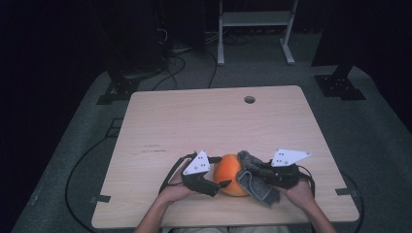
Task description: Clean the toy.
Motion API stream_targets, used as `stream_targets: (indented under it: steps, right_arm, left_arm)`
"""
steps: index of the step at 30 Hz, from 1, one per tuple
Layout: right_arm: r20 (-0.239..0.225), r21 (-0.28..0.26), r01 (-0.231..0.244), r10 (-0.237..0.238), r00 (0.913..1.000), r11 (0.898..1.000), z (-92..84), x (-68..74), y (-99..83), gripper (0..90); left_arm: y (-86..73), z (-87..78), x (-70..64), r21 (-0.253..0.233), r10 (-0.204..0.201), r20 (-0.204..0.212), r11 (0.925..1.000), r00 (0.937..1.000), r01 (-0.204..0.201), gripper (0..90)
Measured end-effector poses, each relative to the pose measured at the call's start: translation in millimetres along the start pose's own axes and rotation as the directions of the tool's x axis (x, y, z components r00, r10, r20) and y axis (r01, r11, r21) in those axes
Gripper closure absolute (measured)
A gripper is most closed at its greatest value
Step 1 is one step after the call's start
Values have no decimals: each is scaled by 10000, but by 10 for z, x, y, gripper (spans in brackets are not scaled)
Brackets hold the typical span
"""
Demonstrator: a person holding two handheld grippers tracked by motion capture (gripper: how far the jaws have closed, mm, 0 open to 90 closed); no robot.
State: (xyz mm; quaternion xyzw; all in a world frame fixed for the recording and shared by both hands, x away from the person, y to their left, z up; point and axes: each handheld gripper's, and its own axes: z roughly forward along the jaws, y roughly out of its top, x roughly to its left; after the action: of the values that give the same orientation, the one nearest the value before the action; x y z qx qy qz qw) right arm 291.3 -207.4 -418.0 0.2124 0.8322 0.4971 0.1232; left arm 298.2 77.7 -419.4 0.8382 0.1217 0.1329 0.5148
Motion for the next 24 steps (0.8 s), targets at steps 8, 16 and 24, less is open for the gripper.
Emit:
stream_targets:
  steps: [8,16,24]
  right_arm:
    - [297,543,-382,367,9989,9978,-1,-106,-90,776]
    - [-427,262,435,-424,9982,9987,130,114,17,775]
    - [173,591,-276,266,9995,9979,84,-42,-99,775]
  left_arm:
    - [-188,4,108,1067,-255,-138,9939,9996,269,299]
    - [-246,-59,174,1549,-275,-47,9875,9996,279,305]
    - [-186,-84,177,1257,-215,188,9919,9996,190,254]
